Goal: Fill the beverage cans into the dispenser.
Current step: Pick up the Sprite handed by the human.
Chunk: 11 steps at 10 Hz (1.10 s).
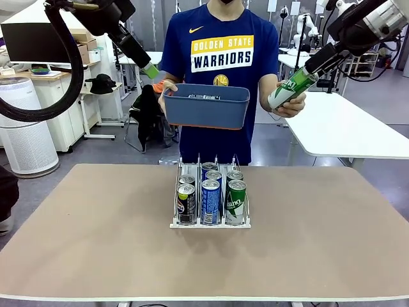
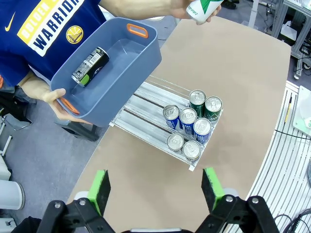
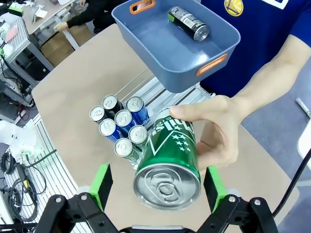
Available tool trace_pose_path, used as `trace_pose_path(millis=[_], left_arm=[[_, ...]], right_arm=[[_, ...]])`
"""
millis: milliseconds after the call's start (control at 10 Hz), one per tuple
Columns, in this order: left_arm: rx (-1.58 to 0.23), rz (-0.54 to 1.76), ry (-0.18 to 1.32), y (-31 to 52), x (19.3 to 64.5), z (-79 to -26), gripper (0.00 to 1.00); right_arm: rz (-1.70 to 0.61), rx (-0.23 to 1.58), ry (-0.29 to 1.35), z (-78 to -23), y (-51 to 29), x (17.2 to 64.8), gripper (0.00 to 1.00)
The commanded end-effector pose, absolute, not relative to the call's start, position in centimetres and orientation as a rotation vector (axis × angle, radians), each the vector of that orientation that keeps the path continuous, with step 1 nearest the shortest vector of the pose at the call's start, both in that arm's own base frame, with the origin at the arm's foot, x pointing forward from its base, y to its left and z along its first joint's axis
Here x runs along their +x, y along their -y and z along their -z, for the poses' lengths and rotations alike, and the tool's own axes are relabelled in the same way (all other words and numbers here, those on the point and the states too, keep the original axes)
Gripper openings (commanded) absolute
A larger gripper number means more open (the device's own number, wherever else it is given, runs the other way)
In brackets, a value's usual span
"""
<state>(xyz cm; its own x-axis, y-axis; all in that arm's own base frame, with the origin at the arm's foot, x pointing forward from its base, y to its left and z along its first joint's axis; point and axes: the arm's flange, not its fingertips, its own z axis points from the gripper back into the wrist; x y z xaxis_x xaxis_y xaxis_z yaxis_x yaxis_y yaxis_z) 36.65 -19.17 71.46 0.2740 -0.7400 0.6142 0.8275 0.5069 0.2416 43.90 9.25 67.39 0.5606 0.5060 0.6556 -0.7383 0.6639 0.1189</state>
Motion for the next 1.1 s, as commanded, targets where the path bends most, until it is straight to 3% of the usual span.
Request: trace_pose_path(millis=[0,1000], left_arm=[[-0.133,1.055,0.746,19.1,36.7,-71.5,1.00],[-0.133,1.055,0.746,19.1,36.7,-71.5,1.00]], right_arm=[[-0.759,0.448,0.670,-66.6,-9.6,44.1,1.00],[-0.740,0.450,0.630,-66.4,-9.6,44.9,1.00]])
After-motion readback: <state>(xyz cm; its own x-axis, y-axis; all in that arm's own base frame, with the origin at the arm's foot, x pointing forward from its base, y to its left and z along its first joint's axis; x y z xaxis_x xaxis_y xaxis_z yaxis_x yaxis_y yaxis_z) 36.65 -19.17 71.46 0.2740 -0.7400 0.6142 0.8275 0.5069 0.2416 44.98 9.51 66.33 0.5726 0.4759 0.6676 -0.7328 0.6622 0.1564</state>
